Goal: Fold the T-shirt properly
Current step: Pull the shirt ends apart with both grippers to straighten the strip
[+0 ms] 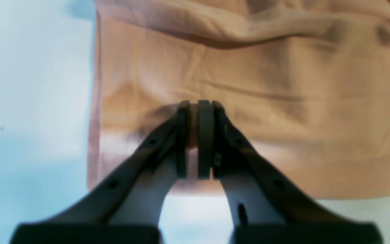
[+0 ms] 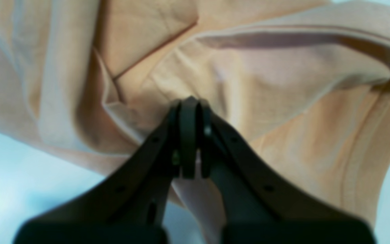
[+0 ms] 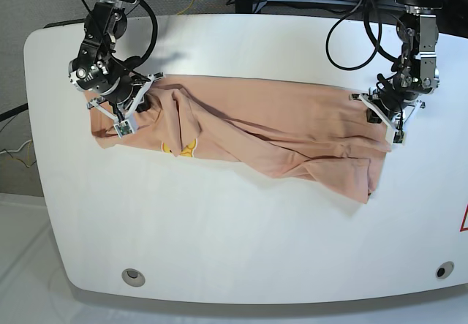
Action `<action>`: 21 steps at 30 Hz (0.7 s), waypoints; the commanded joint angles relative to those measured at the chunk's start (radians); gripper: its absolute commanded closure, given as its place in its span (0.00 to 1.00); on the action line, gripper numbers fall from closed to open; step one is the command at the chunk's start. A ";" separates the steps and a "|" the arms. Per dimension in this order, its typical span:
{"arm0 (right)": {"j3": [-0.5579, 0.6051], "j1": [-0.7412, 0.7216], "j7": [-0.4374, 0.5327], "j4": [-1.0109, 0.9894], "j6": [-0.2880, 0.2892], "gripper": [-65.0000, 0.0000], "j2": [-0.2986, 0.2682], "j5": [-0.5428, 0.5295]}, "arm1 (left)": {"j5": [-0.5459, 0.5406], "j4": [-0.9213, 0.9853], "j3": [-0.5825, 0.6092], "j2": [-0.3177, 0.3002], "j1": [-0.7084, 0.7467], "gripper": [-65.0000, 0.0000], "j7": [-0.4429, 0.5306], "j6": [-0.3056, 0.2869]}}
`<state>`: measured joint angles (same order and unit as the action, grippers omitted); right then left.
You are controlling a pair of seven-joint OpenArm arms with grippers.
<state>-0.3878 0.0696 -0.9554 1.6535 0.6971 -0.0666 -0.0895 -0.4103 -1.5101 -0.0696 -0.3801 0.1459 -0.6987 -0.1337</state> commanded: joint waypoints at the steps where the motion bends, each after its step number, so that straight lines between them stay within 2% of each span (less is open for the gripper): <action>1: 0.000 -0.027 -0.003 -0.002 0.001 1.00 -0.006 0.001 | 0.018 -0.014 -0.006 -0.010 0.016 0.96 0.026 0.001; 13: 0.049 -0.101 -0.001 -0.054 0.001 1.00 -0.011 0.001 | 0.055 -0.013 -0.011 -0.015 0.048 0.96 0.061 -0.001; 21: 0.068 -0.123 -0.001 -0.054 0.001 1.00 -0.012 0.001 | 0.080 -0.013 -0.071 -0.013 0.045 0.96 0.061 -0.001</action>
<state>-0.3187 -0.0299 -0.9718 1.5826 0.6971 -0.0669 -0.0822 -0.3439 -1.5146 -0.1303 -0.3805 0.1993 -0.6270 -0.1417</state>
